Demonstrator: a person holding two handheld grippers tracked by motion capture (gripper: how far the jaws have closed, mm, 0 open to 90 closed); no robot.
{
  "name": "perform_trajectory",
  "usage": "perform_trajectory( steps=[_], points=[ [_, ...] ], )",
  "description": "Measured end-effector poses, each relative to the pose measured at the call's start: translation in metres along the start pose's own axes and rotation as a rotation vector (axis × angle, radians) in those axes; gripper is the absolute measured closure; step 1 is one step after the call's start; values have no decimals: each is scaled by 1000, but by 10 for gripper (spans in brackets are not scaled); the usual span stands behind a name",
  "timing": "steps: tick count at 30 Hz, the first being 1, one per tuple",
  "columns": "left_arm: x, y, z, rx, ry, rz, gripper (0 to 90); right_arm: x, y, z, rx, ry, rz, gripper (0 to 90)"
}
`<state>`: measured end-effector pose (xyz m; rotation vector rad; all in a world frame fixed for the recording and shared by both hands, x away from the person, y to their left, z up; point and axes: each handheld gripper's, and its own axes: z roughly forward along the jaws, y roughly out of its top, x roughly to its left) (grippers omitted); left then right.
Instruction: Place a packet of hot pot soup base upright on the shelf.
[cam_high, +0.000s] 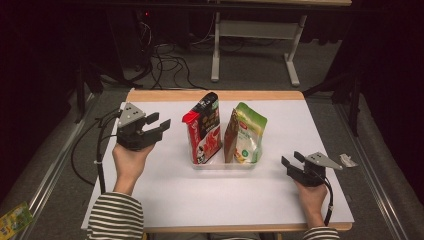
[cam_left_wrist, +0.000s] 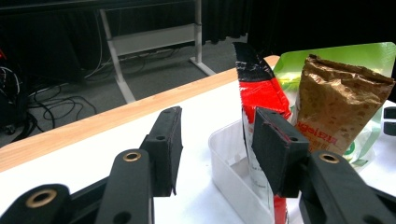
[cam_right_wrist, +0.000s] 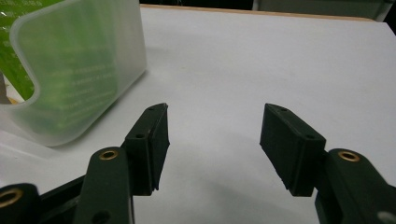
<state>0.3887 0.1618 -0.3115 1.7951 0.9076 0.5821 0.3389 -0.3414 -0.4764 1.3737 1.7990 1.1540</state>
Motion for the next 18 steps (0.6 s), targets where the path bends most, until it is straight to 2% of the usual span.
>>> perform_trajectory(
  steps=[18],
  points=[
    [9,-18,-26,-7,14,-36,520,0,0,0,0,1,2,422]
  ],
)
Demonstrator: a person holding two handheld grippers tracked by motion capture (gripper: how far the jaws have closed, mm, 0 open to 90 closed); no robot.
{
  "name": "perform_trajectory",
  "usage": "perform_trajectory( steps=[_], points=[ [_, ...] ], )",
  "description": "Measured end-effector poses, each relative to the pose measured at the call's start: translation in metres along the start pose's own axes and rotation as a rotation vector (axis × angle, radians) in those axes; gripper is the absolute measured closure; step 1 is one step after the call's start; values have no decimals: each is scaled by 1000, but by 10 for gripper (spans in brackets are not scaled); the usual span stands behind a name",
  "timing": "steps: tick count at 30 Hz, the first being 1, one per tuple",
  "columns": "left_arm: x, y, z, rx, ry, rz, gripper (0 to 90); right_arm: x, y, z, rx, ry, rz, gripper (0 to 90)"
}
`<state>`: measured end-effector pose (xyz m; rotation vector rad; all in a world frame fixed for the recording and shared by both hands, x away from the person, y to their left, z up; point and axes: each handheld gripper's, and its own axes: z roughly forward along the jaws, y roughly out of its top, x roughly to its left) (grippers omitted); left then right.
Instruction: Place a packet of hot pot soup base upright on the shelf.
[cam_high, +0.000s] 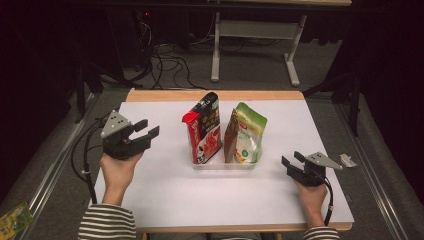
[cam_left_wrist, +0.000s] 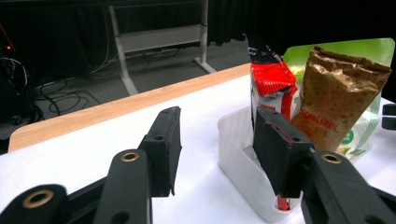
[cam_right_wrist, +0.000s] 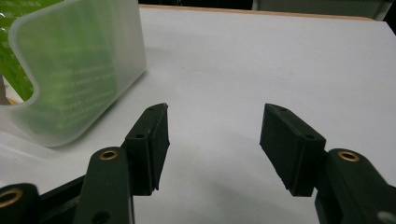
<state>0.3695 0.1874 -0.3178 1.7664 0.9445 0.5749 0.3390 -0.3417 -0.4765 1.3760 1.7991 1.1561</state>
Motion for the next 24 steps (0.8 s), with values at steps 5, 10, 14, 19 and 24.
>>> perform_trajectory(
  steps=[5,10,14,19,24],
  points=[
    [1,-6,-6,-5,5,-9,518,0,0,0,2,-1,2,423],
    [4,-11,-11,-3,7,-22,518,0,0,0,-1,2,0,423],
    [4,-14,-15,-11,7,-32,516,0,0,0,0,2,4,423],
    [4,-20,-19,-12,9,-40,514,0,0,0,0,3,6,423],
    [4,-26,-23,-6,9,-44,512,-1,0,0,-9,4,2,422]
  ],
)
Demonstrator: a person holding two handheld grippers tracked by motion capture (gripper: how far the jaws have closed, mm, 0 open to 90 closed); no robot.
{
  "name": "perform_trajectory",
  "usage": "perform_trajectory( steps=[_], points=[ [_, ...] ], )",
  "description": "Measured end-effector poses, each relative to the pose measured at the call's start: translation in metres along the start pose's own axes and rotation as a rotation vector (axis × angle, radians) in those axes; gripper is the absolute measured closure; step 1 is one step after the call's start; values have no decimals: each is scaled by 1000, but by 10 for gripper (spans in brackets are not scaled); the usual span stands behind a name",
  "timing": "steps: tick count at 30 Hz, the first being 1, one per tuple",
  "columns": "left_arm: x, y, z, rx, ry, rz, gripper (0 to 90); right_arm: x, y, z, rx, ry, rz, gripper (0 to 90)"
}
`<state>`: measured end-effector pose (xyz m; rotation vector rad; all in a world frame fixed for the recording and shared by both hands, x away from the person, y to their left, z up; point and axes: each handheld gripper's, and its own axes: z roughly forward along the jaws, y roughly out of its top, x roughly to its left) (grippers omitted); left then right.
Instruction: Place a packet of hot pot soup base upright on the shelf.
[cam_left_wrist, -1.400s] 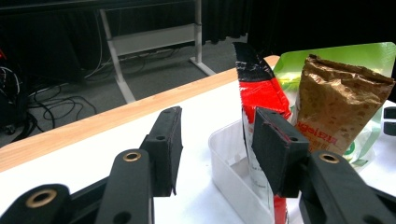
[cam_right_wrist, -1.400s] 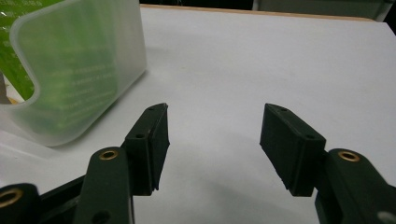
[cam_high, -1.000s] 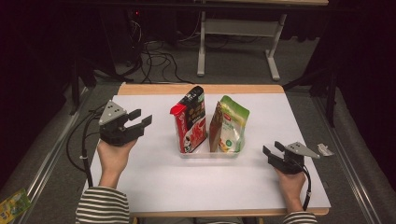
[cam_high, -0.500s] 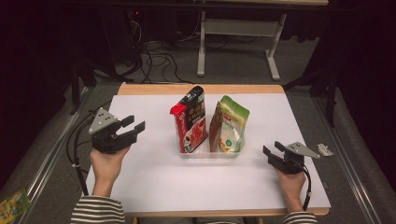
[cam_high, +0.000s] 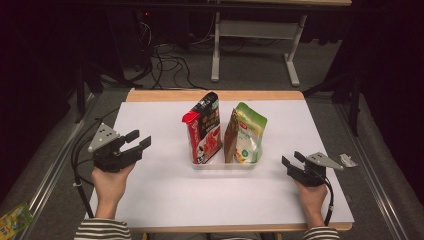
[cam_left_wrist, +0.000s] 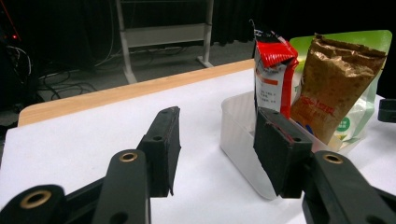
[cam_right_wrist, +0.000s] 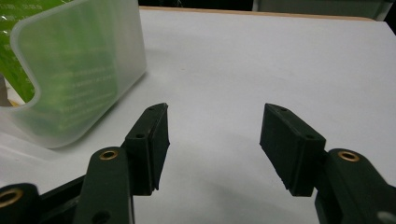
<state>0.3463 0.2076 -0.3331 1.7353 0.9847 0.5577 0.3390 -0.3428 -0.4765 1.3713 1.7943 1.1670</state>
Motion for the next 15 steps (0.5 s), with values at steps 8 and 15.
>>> perform_trajectory(
  steps=[8,15],
  points=[
    [-3,-9,-5,2,2,-1,508,0,0,0,2,-2,-2,423],
    [-5,-17,-6,4,1,-9,505,1,0,0,5,-2,3,423]
  ],
)
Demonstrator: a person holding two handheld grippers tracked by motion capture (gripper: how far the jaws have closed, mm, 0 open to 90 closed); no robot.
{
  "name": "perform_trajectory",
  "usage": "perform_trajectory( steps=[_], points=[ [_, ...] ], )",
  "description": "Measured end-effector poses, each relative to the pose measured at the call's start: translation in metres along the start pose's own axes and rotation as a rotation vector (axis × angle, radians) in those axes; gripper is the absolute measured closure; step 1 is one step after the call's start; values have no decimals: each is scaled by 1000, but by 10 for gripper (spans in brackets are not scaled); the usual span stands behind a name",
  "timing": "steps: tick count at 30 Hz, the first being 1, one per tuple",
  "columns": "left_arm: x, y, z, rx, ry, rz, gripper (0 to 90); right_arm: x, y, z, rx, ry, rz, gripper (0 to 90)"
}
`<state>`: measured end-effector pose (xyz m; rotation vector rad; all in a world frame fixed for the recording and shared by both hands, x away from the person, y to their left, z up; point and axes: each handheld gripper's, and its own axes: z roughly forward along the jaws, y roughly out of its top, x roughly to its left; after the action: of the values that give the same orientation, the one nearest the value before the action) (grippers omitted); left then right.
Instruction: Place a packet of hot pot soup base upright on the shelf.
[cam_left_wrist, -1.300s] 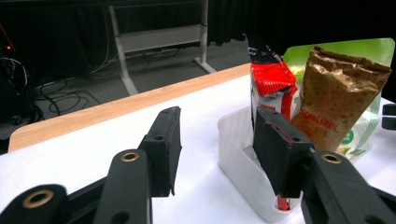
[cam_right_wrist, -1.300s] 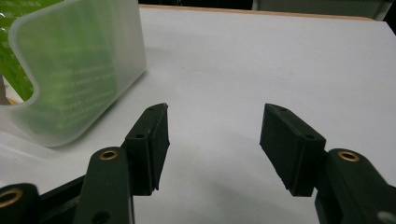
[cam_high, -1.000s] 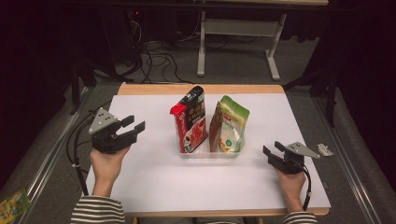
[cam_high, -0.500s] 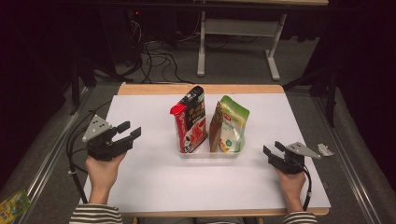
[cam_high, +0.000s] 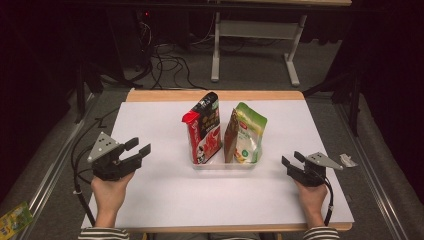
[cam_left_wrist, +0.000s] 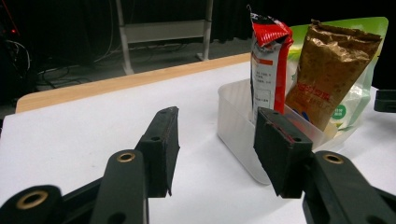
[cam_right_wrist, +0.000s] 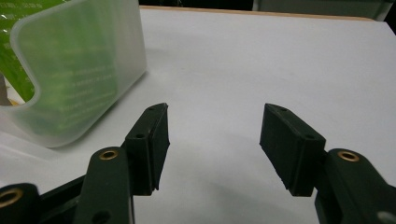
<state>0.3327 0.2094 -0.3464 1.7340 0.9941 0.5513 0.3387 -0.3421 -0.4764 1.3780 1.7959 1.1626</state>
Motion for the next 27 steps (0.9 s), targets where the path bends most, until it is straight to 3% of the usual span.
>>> perform_trajectory(
  steps=[27],
  points=[
    [-6,-27,3,30,-21,-15,495,0,0,0,2,1,-1,423]
  ],
)
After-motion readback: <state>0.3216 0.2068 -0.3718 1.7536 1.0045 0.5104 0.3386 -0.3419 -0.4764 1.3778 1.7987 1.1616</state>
